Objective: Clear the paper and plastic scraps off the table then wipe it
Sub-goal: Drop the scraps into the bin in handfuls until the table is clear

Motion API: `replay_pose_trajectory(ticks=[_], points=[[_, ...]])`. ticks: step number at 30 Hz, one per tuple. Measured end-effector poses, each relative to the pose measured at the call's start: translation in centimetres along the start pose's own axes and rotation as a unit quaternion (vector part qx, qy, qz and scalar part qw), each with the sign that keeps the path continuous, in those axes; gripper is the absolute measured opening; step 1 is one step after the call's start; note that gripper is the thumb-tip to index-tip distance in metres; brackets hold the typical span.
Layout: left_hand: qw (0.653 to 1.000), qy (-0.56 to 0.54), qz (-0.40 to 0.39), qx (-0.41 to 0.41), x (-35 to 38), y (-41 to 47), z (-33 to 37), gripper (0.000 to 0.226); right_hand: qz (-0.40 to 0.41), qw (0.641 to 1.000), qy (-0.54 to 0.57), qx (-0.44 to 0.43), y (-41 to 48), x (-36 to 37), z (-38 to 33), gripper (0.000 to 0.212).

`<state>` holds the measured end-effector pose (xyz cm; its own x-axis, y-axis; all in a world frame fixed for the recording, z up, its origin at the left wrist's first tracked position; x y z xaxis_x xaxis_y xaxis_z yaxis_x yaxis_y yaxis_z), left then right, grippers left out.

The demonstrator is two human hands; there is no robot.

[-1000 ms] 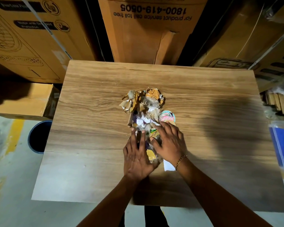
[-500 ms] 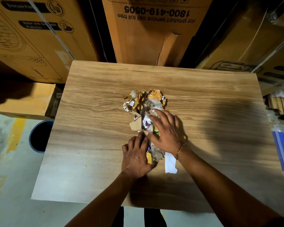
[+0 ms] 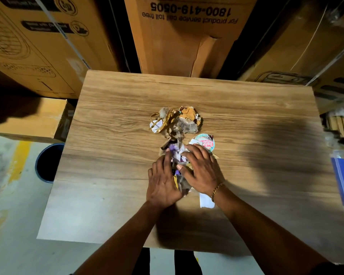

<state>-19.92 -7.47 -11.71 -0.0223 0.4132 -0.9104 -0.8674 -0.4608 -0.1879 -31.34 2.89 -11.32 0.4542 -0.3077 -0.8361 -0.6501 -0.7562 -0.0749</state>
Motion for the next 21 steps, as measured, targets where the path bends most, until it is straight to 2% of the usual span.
replay_pose_trajectory(ticks=[5,10,15,21], points=[[1.0,0.017,-0.02,0.01,-0.06,0.52,0.2,0.111,0.044,0.997,-0.055,0.022,-0.61,0.05,-0.56,0.04],[0.999,0.033,0.02,0.037,-0.07,0.21,0.48,0.096,0.052,0.993,-0.103,0.02,-0.34,0.33,-0.56,0.033],[0.994,0.069,0.017,0.079,0.08,0.74,0.6,0.083,0.065,0.992,-0.111,0.007,-0.05,0.24,-0.67,0.028],[0.995,0.054,0.047,0.073,0.38,0.68,0.52,0.085,0.059,0.994,-0.096,0.002,0.25,0.38,-0.62,0.036]])
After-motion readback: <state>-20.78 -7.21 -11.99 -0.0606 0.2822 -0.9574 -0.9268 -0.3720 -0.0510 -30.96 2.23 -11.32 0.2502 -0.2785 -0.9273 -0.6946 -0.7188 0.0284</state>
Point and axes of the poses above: each hand's wrist, its own y-axis towards the middle knuckle, its own x-axis out of the palm, z = x × y, the point moved 5 cm from there along y, towards the middle knuckle, and after that the axes turned 11 degrees about y, right-handed, at the moved point
